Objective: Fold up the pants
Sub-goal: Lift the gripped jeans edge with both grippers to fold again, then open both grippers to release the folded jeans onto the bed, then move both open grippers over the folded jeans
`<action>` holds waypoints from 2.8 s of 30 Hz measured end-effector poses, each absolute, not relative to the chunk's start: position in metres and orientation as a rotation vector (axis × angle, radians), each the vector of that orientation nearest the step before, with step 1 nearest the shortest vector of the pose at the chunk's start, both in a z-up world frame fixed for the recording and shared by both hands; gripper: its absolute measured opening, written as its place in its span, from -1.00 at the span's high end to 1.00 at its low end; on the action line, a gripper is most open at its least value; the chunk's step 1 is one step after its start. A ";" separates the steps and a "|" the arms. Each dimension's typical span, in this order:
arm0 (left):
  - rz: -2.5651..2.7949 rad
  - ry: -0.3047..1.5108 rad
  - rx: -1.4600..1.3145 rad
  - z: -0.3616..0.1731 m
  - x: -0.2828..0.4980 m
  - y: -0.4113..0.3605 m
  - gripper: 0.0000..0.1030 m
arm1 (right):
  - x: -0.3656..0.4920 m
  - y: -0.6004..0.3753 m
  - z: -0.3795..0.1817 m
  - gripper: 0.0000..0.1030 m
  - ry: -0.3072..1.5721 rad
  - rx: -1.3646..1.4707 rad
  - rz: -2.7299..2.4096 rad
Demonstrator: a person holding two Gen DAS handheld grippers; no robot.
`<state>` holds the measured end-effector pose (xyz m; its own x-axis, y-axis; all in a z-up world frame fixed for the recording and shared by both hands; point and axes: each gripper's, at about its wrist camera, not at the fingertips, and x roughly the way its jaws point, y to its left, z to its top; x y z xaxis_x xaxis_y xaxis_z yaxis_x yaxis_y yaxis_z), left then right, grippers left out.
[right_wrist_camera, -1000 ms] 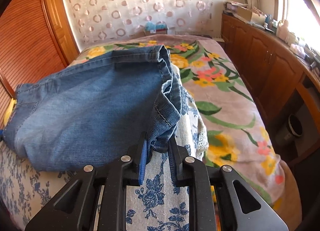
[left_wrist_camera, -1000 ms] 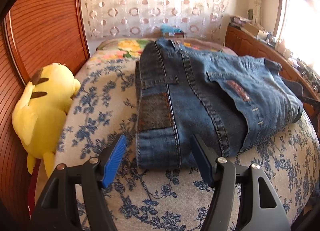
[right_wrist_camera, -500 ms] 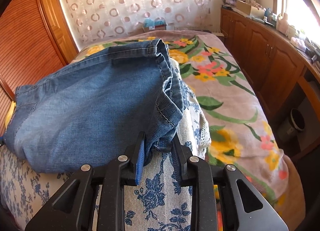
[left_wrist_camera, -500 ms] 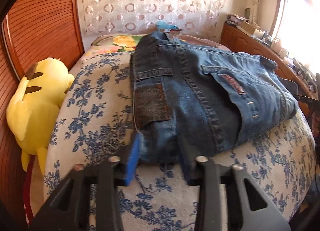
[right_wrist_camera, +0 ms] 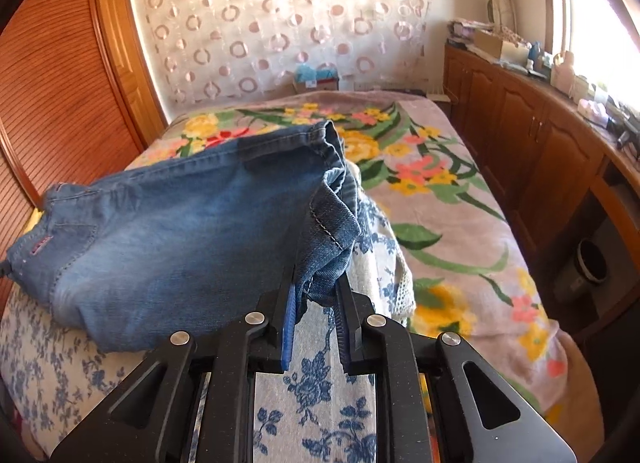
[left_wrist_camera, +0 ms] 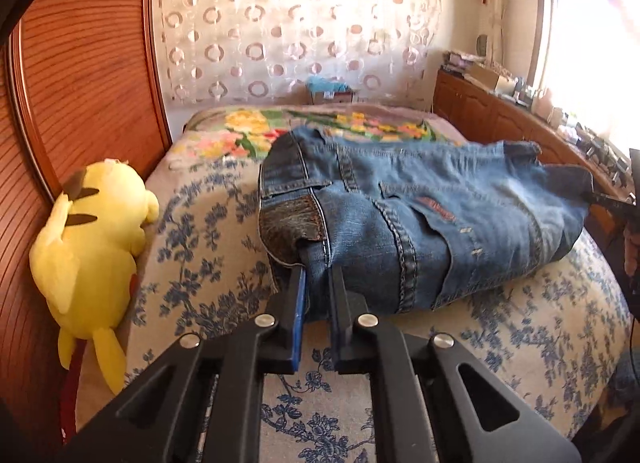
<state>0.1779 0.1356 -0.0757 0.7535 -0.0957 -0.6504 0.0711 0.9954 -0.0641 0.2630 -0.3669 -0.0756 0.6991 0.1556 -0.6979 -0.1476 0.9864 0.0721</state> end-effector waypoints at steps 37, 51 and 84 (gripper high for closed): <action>-0.071 0.651 -0.022 -0.061 0.046 0.150 0.89 | 0.082 -0.361 -0.071 0.72 0.749 0.004 0.258; -0.058 0.653 -0.042 -0.060 0.034 0.163 0.60 | 0.069 -0.362 -0.057 0.58 0.724 -0.027 0.214; -0.225 0.667 0.030 -0.087 0.110 0.082 -0.28 | 0.133 -0.271 -0.107 -0.01 0.718 -0.074 0.322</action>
<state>0.1105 0.0820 -0.0867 0.7624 -0.1970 -0.6164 0.2161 0.9754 -0.0445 0.1332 -0.2714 -0.1068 0.7065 0.2640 -0.6567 -0.3145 0.9483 0.0428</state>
